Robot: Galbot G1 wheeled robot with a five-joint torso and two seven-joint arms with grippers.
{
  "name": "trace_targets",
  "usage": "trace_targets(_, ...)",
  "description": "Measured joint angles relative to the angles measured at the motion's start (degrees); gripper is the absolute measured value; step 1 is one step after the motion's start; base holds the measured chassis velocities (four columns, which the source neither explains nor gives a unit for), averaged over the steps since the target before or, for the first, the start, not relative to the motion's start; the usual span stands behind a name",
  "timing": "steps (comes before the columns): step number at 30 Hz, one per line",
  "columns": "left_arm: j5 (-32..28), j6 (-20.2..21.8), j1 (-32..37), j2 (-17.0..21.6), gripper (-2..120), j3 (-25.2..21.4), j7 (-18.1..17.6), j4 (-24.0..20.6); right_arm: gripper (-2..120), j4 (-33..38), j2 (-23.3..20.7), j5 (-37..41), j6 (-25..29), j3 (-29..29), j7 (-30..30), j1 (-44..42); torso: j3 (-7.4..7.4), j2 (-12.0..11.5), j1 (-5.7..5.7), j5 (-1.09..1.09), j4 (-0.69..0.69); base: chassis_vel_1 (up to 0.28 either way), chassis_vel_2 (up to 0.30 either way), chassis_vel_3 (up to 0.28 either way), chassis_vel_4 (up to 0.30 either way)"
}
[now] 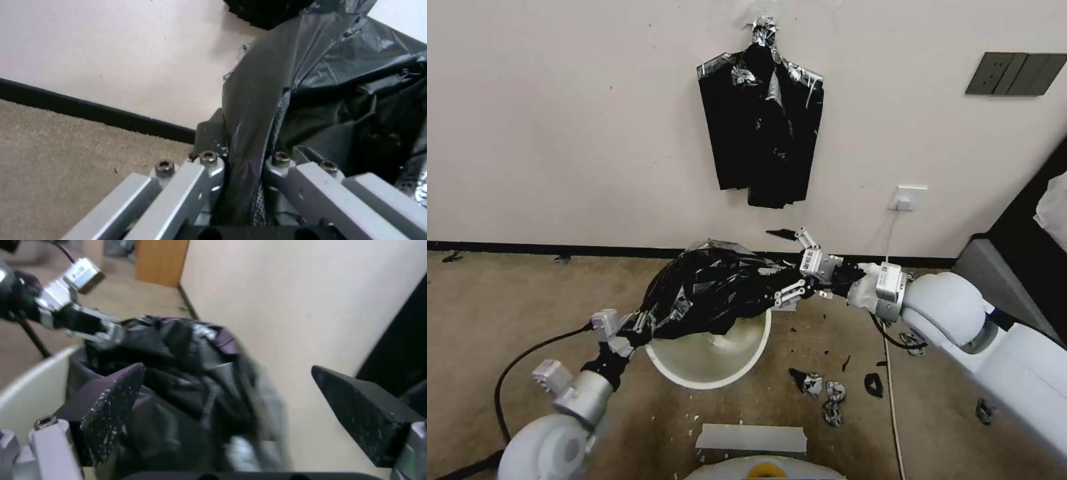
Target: Place a trash bag onto the trash bin.
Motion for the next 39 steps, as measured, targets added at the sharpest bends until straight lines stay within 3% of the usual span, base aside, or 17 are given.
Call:
trace_targets(4,0.14,-0.04,0.26,-0.01,7,0.06,0.04,-0.18,100,-1.96,0.36,6.12,-2.33,-4.58,3.84,3.46,0.00,0.00,0.00,0.00,0.01,0.000,0.000,0.000,0.000)
trace_targets(10,0.18,-0.14,0.64,-0.02,7,-0.01,0.17,-0.23,98,-3.35,1.39,8.01,-3.17,-6.61,5.51,4.73,0.00,0.00,0.00,0.00,0.00,0.000,0.000,0.000,0.000)
trace_targets(22,0.15,-0.26,0.84,-0.30,7,-0.16,0.26,-0.23,59,-4.07,2.09,7.41,-2.77,-6.20,5.54,2.94,0.00,0.00,0.00,0.00,0.00,0.000,0.000,0.000,0.000)
trace_targets(35,-0.07,-0.31,1.08,-0.57,7,-0.22,0.03,-0.18,6,-3.77,2.70,6.69,-2.02,-6.01,5.73,2.18,0.00,-0.01,0.00,-0.01,0.00,0.000,0.000,0.000,0.000)
trace_targets(39,-0.09,-0.31,1.13,-0.88,7,-0.01,0.01,-0.18,0,-3.80,2.93,5.81,-1.80,-6.11,5.90,2.22,0.00,-0.01,0.00,0.00,0.00,0.000,0.000,0.000,0.000)
